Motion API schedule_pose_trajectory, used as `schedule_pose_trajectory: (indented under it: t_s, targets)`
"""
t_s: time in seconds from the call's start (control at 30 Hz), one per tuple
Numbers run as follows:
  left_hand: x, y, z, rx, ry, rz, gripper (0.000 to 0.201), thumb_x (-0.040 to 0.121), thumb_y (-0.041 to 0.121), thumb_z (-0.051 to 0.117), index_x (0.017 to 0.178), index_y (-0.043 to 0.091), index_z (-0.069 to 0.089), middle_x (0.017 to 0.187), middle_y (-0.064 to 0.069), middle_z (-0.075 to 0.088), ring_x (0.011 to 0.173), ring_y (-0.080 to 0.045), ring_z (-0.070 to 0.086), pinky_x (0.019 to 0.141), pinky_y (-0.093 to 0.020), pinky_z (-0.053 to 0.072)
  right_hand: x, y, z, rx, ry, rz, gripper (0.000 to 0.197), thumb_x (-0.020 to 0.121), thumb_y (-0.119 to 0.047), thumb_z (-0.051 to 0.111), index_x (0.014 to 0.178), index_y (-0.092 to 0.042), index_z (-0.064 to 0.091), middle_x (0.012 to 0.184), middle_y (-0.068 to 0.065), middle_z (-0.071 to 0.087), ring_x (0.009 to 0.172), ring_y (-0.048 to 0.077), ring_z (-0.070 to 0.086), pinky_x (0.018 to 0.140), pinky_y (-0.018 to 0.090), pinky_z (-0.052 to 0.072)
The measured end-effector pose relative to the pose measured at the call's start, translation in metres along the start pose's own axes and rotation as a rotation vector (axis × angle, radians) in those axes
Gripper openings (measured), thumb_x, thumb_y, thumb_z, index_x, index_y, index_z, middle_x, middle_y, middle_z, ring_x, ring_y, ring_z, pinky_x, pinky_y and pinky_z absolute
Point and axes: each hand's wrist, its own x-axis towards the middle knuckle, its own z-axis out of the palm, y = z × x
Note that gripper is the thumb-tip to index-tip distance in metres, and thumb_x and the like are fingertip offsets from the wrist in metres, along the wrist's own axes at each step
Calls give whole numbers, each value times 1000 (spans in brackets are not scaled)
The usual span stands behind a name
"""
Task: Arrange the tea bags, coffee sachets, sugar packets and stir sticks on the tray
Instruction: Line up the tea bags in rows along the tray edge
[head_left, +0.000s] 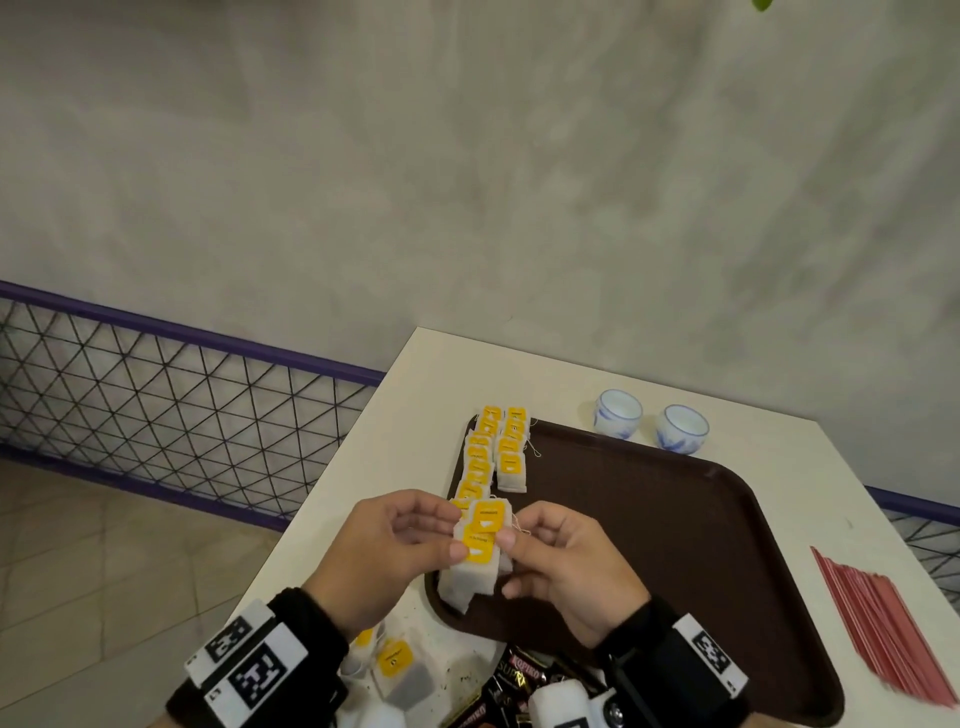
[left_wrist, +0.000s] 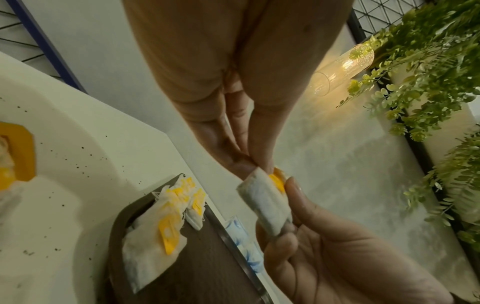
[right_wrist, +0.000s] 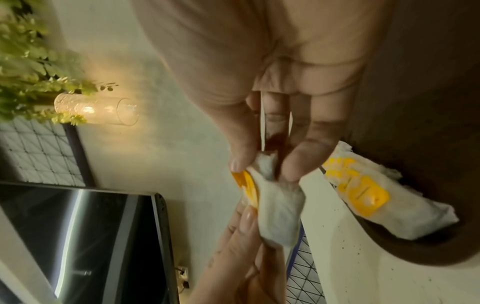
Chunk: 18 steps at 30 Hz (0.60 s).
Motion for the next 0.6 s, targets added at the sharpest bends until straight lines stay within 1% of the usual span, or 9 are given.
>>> schedule_pose_trajectory:
  t_s: [0.07,0.13,0.17,0.23,0.3,0.37,0.5,0.57,0.6]
  targets:
    - [0,-1,-2,7,-16,-18,28,66,-3,79,92,5,72,88,-11,75,84,-19,71,72,-19,55,1,0,-5,10,23,12,16,71,-15,72,79,-5,63,78,14,70,65,21,65,50,25,53]
    - [-2,-1,-6,7,-50,-53,28,69,-2,77,96,5,72,90,-8,76,88,-20,71,73,-18,55,6,-1,-13,30,64,20,8,79,-11,69,81,-6,63,82,14,71,70,21,66,54,27,53]
    - [-4,0,-9,0,-73,-71,27,71,-2,76,96,5,73,90,-8,76,88,-20,72,73,-17,55,9,-1,-18,31,101,23,3,83,-7,67,82,-7,64,83,11,72,72,19,66,57,27,53]
    - [-7,1,-14,-30,-106,-100,21,74,-3,72,92,6,76,90,-8,76,87,-19,72,71,-16,54,22,3,-33,-17,216,34,9,87,-3,63,83,-10,66,80,5,72,72,14,65,60,27,50]
    - [-8,0,-20,-69,-97,-117,19,75,-4,69,85,8,78,90,-10,76,88,-20,72,72,-17,55,42,8,-47,-83,346,68,11,87,-2,63,86,-12,69,80,4,72,74,14,63,59,26,47]
    - [-8,-2,-25,-73,-74,-128,17,75,-4,69,83,9,79,92,-10,76,89,-21,72,75,-19,56,65,15,-56,-152,427,113,12,85,-3,65,86,-14,70,84,7,71,75,15,62,57,24,45]
    - [-7,-4,-30,-24,-39,-140,9,74,3,72,80,7,78,90,-10,76,89,-22,72,78,-23,56,107,25,-58,-256,462,163,11,81,-5,71,81,-16,69,92,13,72,76,20,65,51,24,47]
    - [-6,-4,-30,3,-25,-147,7,74,6,73,79,7,77,88,-10,76,88,-23,71,82,-27,55,122,28,-54,-293,500,198,13,81,-4,72,78,-15,66,94,15,71,74,22,66,51,25,49]
    - [-5,-4,-31,13,-14,-151,6,73,7,73,78,7,77,87,-10,76,87,-22,72,81,-27,55,127,29,-52,-302,522,216,15,80,-2,72,77,-15,65,95,16,70,73,23,67,51,27,51]
